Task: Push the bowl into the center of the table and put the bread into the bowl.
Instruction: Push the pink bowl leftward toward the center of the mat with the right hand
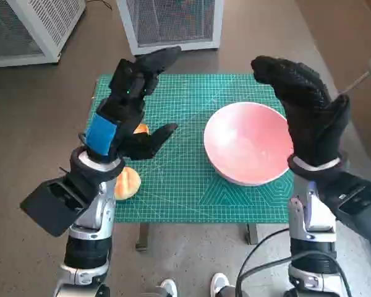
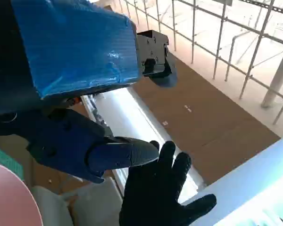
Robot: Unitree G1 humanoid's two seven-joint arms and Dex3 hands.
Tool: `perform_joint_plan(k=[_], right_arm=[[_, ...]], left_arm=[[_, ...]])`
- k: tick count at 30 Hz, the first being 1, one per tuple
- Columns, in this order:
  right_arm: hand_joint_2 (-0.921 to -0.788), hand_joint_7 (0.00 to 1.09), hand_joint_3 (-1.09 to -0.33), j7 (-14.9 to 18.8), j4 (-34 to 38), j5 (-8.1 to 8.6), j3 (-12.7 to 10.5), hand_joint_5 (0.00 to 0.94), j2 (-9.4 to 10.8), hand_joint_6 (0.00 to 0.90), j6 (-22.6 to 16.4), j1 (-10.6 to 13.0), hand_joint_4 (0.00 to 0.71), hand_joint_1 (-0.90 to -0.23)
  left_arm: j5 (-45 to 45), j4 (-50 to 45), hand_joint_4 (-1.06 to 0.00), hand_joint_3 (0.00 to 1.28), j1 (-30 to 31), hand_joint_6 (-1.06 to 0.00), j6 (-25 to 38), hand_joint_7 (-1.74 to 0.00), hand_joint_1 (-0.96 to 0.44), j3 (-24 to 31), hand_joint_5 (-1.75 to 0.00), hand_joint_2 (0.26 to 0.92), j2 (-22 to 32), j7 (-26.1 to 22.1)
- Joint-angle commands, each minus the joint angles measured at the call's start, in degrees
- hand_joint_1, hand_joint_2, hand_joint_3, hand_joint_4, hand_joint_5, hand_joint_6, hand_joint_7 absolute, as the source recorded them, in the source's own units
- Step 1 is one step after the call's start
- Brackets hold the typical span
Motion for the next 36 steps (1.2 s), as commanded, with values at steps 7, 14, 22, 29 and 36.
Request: perform_joint_plan(k=[7, 14, 22, 29, 36], right_arm=[[-0.869, 0.68, -0.468, 0.3, 0.5, -0.05, -0.1, 0.01, 0.0, 0.11, 0.7, 1.0, 0.377, -0.419], [-0.87, 0.67, -0.465, 0.3, 0.0, 0.11, -0.2, 0.009, -0.1, 0.114, 1.1, 1.2, 0.378, -0.423], [-0.873, 0.67, -0.46, 0.3, -0.3, -0.28, 0.0, 0.007, -0.1, 0.113, 0.9, 1.2, 0.378, -0.423], [-0.873, 0.67, -0.461, 0.2, -0.3, -0.51, -0.1, 0.007, -0.3, 0.11, 1.0, 1.3, 0.381, -0.421], [-0.894, 0.64, -0.433, 1.3, 3.5, 0.15, -2.3, 0.003, -1.9, 0.092, -1.5, 1.0, 0.367, -0.421]], left_arm=[[0.3, 0.2, 0.0, 0.43, 0.3, 0.0, -0.9, -0.74, -0.49, 0.0, -0.51, 0.862, -0.7, 0.7], [0.4, -0.1, 0.0, 0.43, 0.4, 0.0, -0.9, -0.74, -0.49, -0.2, -0.51, 0.861, -0.8, 0.7], [0.2, -0.4, 0.0, 0.43, 0.5, 0.0, -1.0, -0.74, -0.49, -0.3, -0.51, 0.861, -1.0, 0.6], [-0.7, 0.0, 0.0, 0.43, 0.6, 0.0, -1.0, -0.72, -0.49, -0.1, -0.51, 0.863, -1.1, 0.2], [-0.6, 0.1, 0.0, 0.43, 0.7, 0.0, -1.1, -0.72, -0.49, 0.0, -0.51, 0.864, -1.1, 0.3]])
